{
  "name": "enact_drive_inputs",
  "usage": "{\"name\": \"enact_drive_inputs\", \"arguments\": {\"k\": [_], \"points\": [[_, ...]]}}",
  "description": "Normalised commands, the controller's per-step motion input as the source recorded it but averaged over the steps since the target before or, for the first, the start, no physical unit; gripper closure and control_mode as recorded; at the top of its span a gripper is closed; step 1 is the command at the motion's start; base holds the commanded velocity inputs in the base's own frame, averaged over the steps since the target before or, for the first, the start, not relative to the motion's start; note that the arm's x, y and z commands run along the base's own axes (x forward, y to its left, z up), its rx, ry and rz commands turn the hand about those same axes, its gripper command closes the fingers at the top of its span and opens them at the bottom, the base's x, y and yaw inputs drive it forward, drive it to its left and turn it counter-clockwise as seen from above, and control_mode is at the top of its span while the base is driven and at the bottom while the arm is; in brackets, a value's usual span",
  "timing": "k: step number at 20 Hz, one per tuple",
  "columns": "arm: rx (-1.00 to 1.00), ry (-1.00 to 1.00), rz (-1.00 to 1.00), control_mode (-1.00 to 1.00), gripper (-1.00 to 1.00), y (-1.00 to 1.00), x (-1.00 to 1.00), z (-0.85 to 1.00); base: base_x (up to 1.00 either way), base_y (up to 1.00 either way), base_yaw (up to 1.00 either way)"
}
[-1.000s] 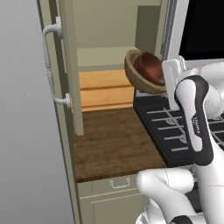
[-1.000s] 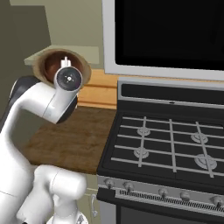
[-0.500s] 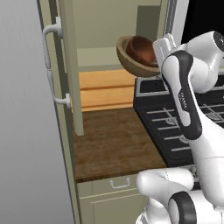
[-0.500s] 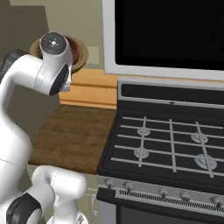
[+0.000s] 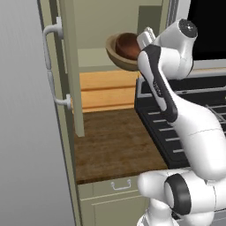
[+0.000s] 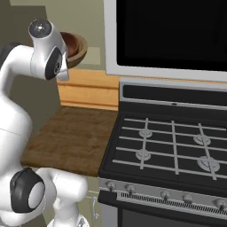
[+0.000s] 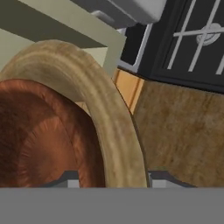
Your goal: Pick up the bowls on the counter and stack them on top of one another in the open cabinet. Place the smaller bowl on top of the larger bowl.
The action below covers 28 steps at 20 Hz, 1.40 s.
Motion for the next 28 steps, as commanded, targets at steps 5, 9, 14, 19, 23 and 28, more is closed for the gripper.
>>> {"name": "enact_drive_inputs", "arguments": {"k": [5,9,14,19,23,28], "points": [[-0.14,0.03,0.0,-1.0,1.0,0.27,0.72,0.0,0.0,0.0,0.0],[-0.02,-0.01,0.0,-1.0,1.0,0.1,0.54,-0.04,0.0,0.0,0.0],[0.0,-0.06,-0.03,-1.0,1.0,0.04,0.3,0.0,0.0,0.0,0.0],[-0.01,0.0,0.0,-1.0,1.0,0.06,0.4,-0.05,0.0,0.0,0.0],[-0.01,0.0,0.0,-1.0,1.0,0.0,0.35,-0.28,0.0,0.0,0.0],[-0.07,0.0,0.0,-1.0,1.0,0.04,0.57,-0.21,0.0,0.0,0.0]]}}
